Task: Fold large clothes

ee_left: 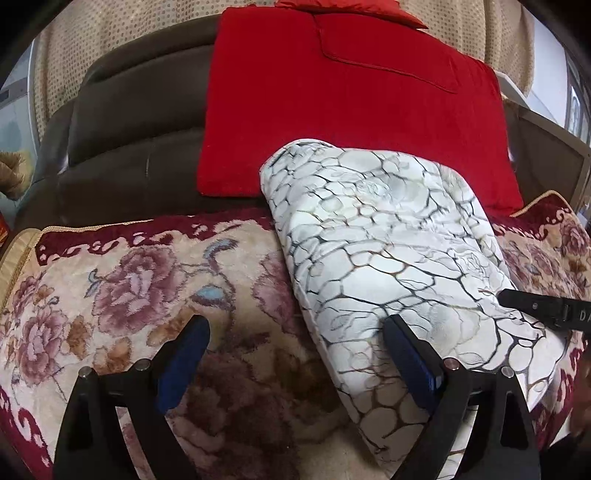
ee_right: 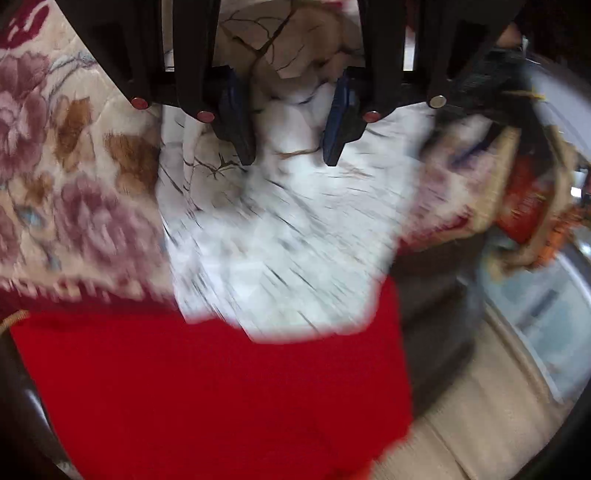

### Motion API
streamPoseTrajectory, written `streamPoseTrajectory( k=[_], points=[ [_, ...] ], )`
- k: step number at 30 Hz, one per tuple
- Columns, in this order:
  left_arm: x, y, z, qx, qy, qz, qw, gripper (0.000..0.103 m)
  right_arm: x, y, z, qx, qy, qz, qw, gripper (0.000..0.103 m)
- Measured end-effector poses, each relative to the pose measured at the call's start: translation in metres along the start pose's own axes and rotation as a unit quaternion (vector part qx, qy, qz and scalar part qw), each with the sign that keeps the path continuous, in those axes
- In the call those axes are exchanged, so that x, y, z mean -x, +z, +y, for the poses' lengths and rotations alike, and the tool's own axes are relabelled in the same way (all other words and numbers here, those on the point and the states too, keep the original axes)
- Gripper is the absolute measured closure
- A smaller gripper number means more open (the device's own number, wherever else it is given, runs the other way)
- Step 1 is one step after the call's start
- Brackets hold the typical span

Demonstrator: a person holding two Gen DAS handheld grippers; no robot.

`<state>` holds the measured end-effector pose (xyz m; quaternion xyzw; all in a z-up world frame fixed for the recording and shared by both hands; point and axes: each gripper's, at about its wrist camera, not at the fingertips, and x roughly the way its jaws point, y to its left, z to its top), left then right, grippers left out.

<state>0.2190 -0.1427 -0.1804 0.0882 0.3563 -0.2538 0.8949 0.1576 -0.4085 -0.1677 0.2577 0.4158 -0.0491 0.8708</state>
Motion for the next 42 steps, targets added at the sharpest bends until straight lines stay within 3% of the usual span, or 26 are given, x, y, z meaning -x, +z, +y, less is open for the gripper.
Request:
streamPoseTrajectory(
  k=[2, 5, 8, 13, 15, 18, 23, 26, 30, 32, 42],
  points=[
    [0.002, 0.003, 0.005, 0.012, 0.020, -0.011, 0.9997, 0.008, 0.002, -0.003, -0.005, -0.005, 0.016, -0.018, 1.000, 0.061],
    [0.000, 0.007, 0.012, 0.040, 0.028, -0.018, 0.9987, 0.008, 0.002, -0.003, 0.000, 0.009, 0.006, -0.018, 1.000, 0.061],
    [-0.018, 0.004, 0.006, 0.031, 0.024, 0.015, 0.9991, 0.008, 0.002, -0.004, -0.002, 0.004, 0.016, -0.022, 1.000, 0.060],
    [-0.018, 0.009, 0.006, 0.032, 0.033, 0.004, 0.9989, 0.008, 0.014, -0.003, -0.018, -0.036, 0.072, -0.034, 0.996, 0.058],
    [-0.019, 0.009, 0.008, 0.041, 0.034, 0.003, 0.9986, 0.008, 0.025, 0.001, -0.017, -0.041, 0.090, -0.060, 0.993, 0.058],
    [-0.020, 0.010, 0.005, 0.044, 0.038, 0.000, 0.9983, 0.008, 0.032, 0.021, -0.001, -0.001, 0.071, -0.075, 0.995, 0.057],
    [-0.020, 0.013, 0.001, 0.034, 0.046, -0.011, 0.9983, 0.008, 0.009, 0.082, 0.017, 0.040, 0.035, -0.048, 0.997, 0.057],
    [-0.022, 0.017, 0.003, 0.029, 0.059, -0.015, 0.9977, 0.008, -0.018, 0.109, 0.014, 0.032, 0.018, -0.008, 0.999, 0.057],
    [-0.032, 0.020, 0.008, 0.048, 0.043, -0.003, 0.9979, 0.007, -0.073, 0.111, -0.007, 0.003, -0.009, 0.060, 0.998, 0.057],
    [-0.036, 0.020, 0.007, 0.047, 0.043, 0.005, 0.9980, 0.007, -0.083, 0.104, -0.013, 0.002, -0.009, 0.060, 0.998, 0.057],
    [-0.020, 0.023, 0.014, 0.051, 0.064, -0.017, 0.9965, 0.007, -0.001, 0.085, -0.023, -0.036, 0.033, -0.027, 0.998, 0.057]
  ],
)
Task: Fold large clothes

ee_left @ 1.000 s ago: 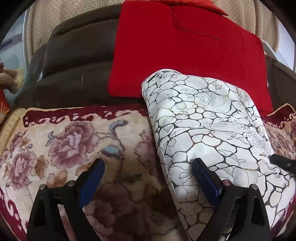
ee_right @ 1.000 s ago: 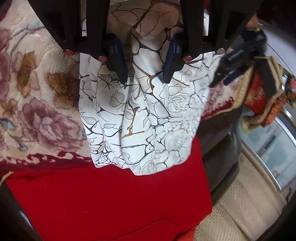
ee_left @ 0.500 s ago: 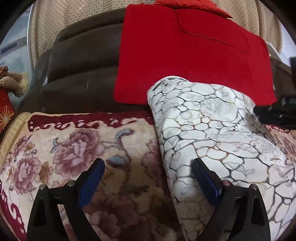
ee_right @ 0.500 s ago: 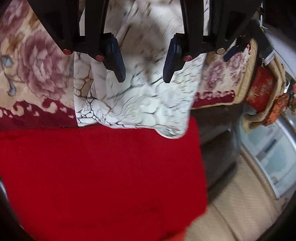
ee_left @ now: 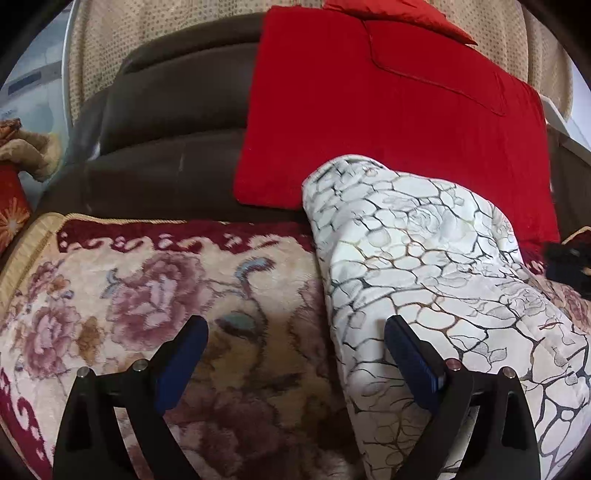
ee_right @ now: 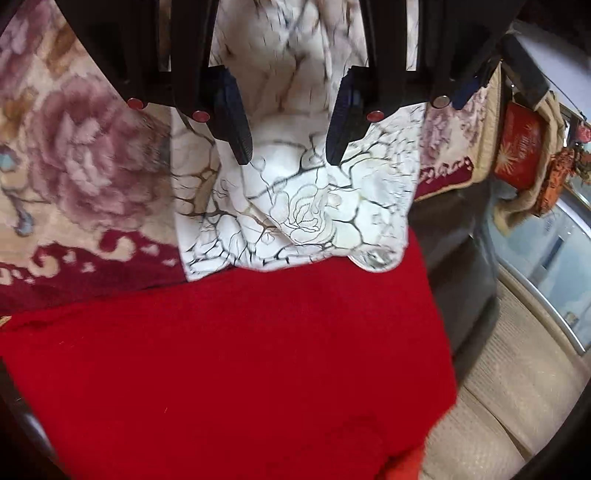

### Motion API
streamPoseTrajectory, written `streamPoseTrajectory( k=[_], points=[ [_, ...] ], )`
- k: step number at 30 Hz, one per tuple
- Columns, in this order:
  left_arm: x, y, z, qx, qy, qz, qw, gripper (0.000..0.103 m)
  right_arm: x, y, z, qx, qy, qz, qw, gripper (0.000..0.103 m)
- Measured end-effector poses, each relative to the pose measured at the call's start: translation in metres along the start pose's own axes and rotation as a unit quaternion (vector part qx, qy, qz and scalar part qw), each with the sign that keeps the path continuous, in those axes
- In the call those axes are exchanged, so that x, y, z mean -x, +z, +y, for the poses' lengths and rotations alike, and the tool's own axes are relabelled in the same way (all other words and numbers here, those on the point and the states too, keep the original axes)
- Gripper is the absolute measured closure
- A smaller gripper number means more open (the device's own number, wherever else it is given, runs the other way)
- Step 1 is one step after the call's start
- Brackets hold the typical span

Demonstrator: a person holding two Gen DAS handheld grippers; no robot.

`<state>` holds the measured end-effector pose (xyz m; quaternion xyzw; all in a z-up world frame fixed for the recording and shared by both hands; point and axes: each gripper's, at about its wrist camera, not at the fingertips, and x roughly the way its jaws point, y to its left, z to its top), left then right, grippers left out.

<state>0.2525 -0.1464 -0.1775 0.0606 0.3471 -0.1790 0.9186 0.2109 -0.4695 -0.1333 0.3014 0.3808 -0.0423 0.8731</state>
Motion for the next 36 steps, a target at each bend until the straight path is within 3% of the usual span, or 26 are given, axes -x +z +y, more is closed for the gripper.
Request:
streamPoseTrajectory(
  k=[3, 5, 10, 19, 26, 29, 30, 32, 36],
  points=[
    [0.003, 0.000, -0.001, 0.000, 0.005, 0.001, 1.0000, 0.007, 0.015, -0.019, 0.003, 0.009, 0.014, 0.005, 1.000, 0.057],
    [-0.009, -0.004, -0.004, -0.008, -0.014, 0.032, 0.9994, 0.007, 0.009, -0.036, -0.001, 0.012, 0.007, 0.028, 1.000, 0.057],
    [-0.004, -0.004, -0.007, -0.021, -0.008, 0.025, 0.9994, 0.007, -0.009, -0.050, -0.007, 0.014, -0.015, 0.034, 0.999, 0.057],
    [0.003, -0.002, -0.014, -0.031, 0.003, 0.012, 0.9994, 0.007, 0.023, -0.022, 0.017, 0.045, 0.016, -0.012, 0.999, 0.055],
    [0.003, -0.001, -0.017, -0.035, 0.002, 0.007, 0.9994, 0.007, -0.018, 0.039, 0.035, 0.063, 0.005, 0.022, 0.998, 0.055],
    [0.000, 0.000, -0.017, -0.034, 0.000, 0.007, 0.9994, 0.007, -0.057, 0.050, 0.019, 0.038, -0.035, 0.048, 0.998, 0.054],
    [-0.001, 0.000, -0.018, -0.035, -0.001, 0.007, 0.9994, 0.007, -0.071, 0.049, 0.009, 0.026, -0.054, 0.065, 0.996, 0.049],
    [-0.002, 0.001, -0.019, -0.037, -0.001, 0.007, 0.9993, 0.007, -0.092, 0.041, -0.012, -0.006, -0.043, 0.094, 0.995, 0.045],
    [-0.003, 0.002, -0.017, -0.032, -0.005, 0.009, 0.9994, 0.007, -0.067, 0.034, -0.018, -0.020, -0.017, 0.059, 0.998, 0.044]
  ],
)
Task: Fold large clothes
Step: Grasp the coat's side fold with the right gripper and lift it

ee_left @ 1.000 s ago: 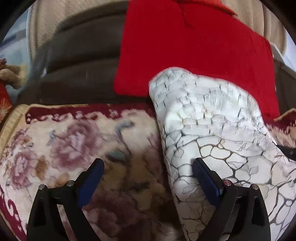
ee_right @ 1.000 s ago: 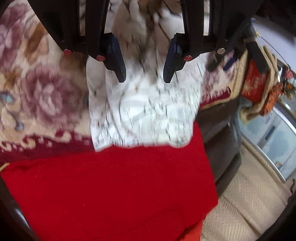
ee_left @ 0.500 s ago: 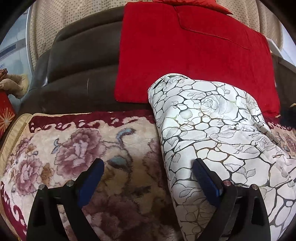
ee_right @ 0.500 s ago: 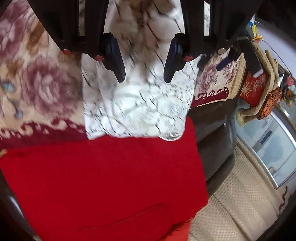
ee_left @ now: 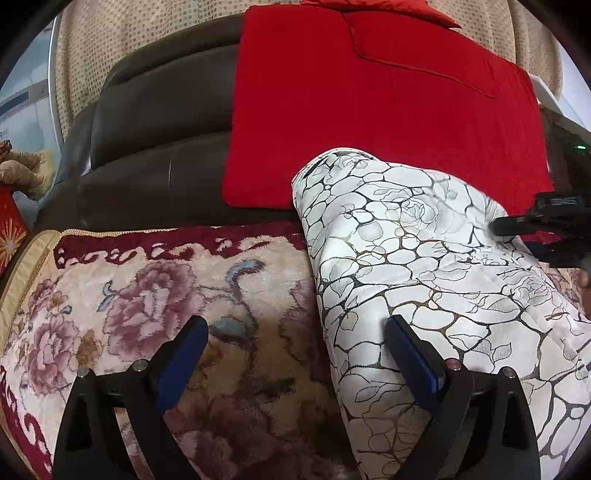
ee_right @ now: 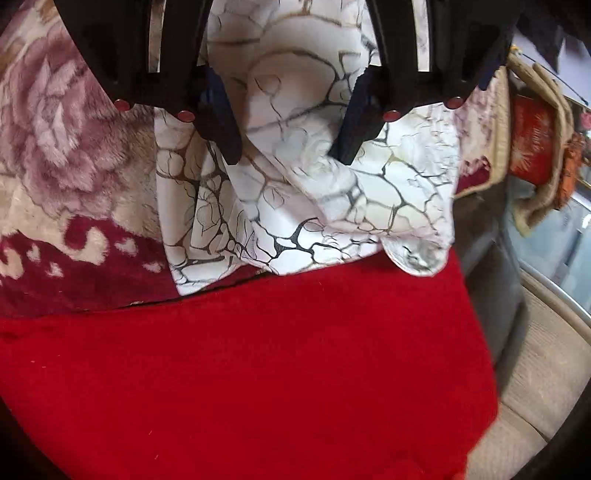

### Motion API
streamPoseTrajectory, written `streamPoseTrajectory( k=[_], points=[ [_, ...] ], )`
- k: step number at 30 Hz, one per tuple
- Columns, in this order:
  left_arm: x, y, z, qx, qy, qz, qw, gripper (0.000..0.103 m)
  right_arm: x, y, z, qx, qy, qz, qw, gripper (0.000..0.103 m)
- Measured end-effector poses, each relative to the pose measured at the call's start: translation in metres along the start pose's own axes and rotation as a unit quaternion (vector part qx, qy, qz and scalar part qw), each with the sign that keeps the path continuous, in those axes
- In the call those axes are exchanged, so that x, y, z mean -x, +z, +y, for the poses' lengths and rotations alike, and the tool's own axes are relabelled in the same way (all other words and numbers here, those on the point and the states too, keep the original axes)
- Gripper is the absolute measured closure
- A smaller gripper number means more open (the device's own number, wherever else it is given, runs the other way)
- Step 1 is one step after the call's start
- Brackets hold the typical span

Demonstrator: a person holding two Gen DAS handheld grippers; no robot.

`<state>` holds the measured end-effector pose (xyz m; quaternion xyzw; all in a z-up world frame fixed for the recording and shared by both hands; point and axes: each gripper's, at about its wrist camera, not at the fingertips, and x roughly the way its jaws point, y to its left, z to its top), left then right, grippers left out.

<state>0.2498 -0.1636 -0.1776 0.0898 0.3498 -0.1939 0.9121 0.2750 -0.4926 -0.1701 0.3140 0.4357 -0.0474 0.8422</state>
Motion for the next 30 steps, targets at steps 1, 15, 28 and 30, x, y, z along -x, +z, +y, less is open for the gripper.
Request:
streamPoseTrajectory(
  k=[1, 15, 28, 30],
  points=[
    [-0.001, 0.000, 0.002, 0.004, -0.003, 0.002, 1.0000, 0.007, 0.009, -0.003, -0.001, -0.001, 0.001, -0.008, 1.000, 0.041],
    [-0.022, 0.002, 0.025, 0.060, -0.205, 0.084, 0.9733, 0.007, 0.080, -0.060, -0.088, -0.116, 0.065, -0.045, 0.990, 0.025],
    [-0.021, 0.005, -0.008, 0.010, -0.174, 0.057, 0.9831, 0.007, 0.036, -0.062, -0.042, -0.047, 0.145, 0.011, 0.988, 0.024],
    [-0.020, 0.006, -0.013, 0.002, -0.169, 0.054, 0.9841, 0.006, 0.040, -0.062, -0.023, 0.005, 0.091, -0.001, 0.996, 0.023]
  ],
)
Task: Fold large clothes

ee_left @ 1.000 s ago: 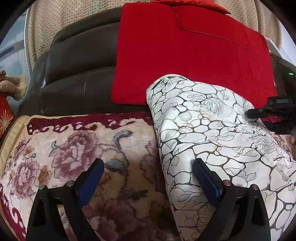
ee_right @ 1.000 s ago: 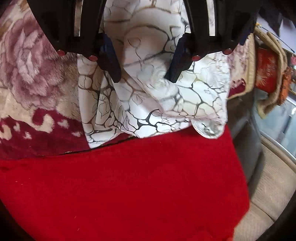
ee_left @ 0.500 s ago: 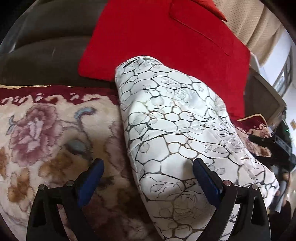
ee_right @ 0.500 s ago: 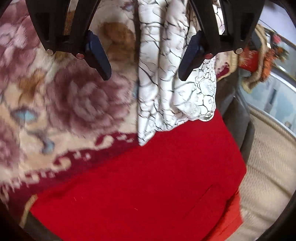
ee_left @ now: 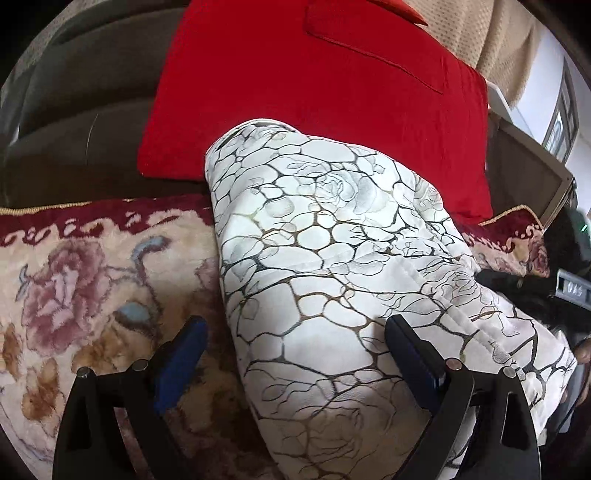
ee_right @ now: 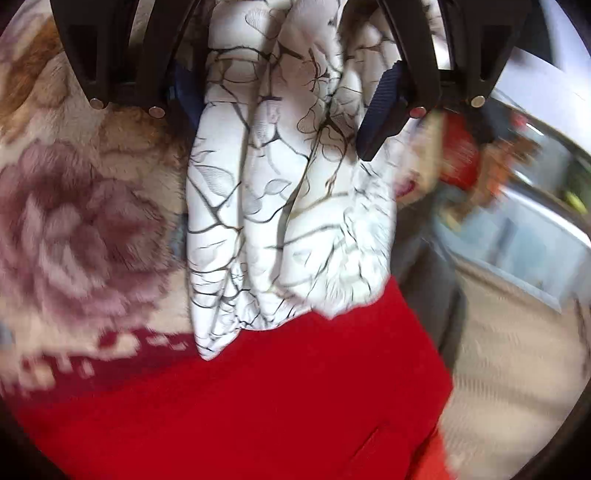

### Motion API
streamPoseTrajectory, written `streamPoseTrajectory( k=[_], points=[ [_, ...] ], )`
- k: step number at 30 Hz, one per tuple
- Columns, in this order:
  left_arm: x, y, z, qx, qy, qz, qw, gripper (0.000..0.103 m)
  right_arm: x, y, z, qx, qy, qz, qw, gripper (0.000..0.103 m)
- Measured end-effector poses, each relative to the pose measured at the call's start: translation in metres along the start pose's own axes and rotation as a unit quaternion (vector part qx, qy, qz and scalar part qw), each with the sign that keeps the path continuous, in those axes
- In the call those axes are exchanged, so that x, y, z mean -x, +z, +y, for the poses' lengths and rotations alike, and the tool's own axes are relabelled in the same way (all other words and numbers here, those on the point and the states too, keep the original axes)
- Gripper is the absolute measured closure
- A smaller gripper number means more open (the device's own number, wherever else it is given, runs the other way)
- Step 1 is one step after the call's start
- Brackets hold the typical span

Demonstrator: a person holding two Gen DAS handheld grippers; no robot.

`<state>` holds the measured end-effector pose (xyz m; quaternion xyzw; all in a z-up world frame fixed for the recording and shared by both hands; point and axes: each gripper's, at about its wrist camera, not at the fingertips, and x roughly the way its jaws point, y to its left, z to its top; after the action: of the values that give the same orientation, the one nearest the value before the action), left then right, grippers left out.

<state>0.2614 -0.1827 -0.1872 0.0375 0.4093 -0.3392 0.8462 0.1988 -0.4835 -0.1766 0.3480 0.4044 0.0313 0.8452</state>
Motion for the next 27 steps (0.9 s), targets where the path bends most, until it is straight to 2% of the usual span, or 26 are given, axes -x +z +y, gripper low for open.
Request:
streamPoseTrajectory(
  k=[5, 8, 10, 12, 15, 21, 23, 24, 25, 27],
  points=[
    [0.002, -0.001, -0.002, -0.015, 0.009, -0.005, 0.9998, 0.006, 0.034, 0.010, 0.019, 0.018, -0.043, -0.091, 0.995, 0.023],
    [0.004, -0.002, -0.004, -0.022, 0.012, -0.006, 0.9997, 0.006, 0.052, 0.006, 0.031, 0.031, -0.027, -0.108, 0.993, 0.025],
    [0.006, -0.002, -0.005, -0.024, 0.014, -0.006, 0.9996, 0.006, 0.065, -0.002, 0.045, 0.057, -0.022, -0.113, 0.992, 0.036],
    [0.008, -0.003, -0.007, -0.027, 0.019, -0.006, 0.9994, 0.006, 0.078, -0.013, 0.058, 0.080, -0.019, -0.114, 0.990, 0.038],
    [0.014, -0.004, -0.010, -0.037, 0.027, -0.010, 0.9989, 0.007, 0.090, -0.035, 0.079, 0.111, -0.002, -0.104, 0.988, 0.040],
    [0.045, -0.011, -0.009, -0.062, 0.063, -0.043, 0.9952, 0.007, 0.089, -0.067, 0.118, 0.161, -0.024, -0.080, 0.983, 0.047],
    [0.052, -0.012, -0.004, -0.062, 0.064, -0.047, 0.9949, 0.007, 0.075, -0.075, 0.118, 0.167, -0.044, -0.057, 0.983, 0.053],
    [0.054, -0.014, -0.001, -0.062, 0.059, -0.044, 0.9954, 0.007, 0.063, -0.081, 0.114, 0.167, -0.070, -0.037, 0.983, 0.062],
    [0.051, -0.014, 0.000, -0.065, 0.058, -0.039, 0.9955, 0.007, 0.051, -0.085, 0.106, 0.163, -0.094, -0.016, 0.982, 0.065],
    [0.047, -0.021, -0.004, -0.086, 0.062, -0.024, 0.9941, 0.007, 0.028, -0.092, 0.076, 0.115, -0.109, 0.022, 0.987, 0.065]
  ],
)
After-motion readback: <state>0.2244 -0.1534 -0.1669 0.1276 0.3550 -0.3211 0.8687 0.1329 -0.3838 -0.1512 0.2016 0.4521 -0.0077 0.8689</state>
